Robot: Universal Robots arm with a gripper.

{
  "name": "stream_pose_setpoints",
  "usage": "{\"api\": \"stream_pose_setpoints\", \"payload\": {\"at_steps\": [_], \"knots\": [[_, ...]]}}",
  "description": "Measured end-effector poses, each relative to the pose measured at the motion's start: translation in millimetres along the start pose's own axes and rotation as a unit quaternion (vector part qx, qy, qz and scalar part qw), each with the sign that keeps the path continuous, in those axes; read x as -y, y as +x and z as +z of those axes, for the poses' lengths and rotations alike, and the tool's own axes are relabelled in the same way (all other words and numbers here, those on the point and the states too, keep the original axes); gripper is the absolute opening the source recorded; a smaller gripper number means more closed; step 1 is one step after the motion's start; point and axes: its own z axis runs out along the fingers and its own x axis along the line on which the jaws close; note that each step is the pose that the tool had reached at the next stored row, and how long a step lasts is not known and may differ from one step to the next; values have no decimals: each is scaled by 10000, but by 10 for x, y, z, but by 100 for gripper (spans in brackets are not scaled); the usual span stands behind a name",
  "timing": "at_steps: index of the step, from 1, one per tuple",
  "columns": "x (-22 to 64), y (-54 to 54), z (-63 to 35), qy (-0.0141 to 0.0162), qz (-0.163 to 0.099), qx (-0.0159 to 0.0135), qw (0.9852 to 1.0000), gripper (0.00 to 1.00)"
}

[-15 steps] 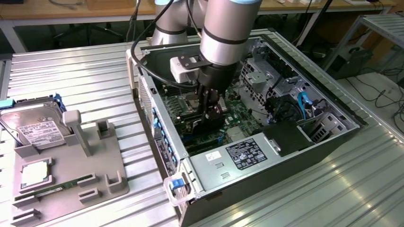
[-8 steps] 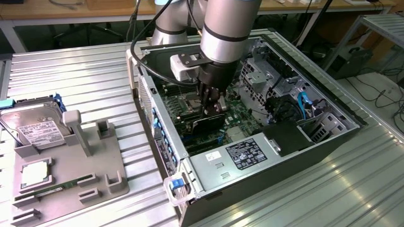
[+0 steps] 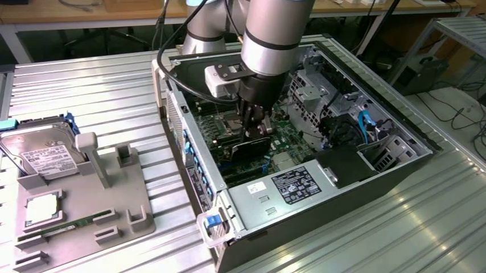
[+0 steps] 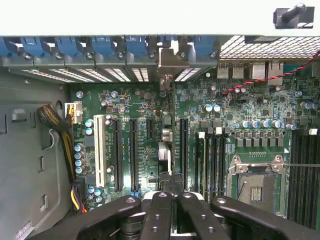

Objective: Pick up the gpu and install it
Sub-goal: 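Insert the gpu into the slot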

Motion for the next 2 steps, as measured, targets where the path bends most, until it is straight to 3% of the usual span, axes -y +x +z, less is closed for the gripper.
{"api": "stream_pose_setpoints", "payload": {"at_steps": [2], "knots": [[0,0,0,0,0,0,10000,11]]}}
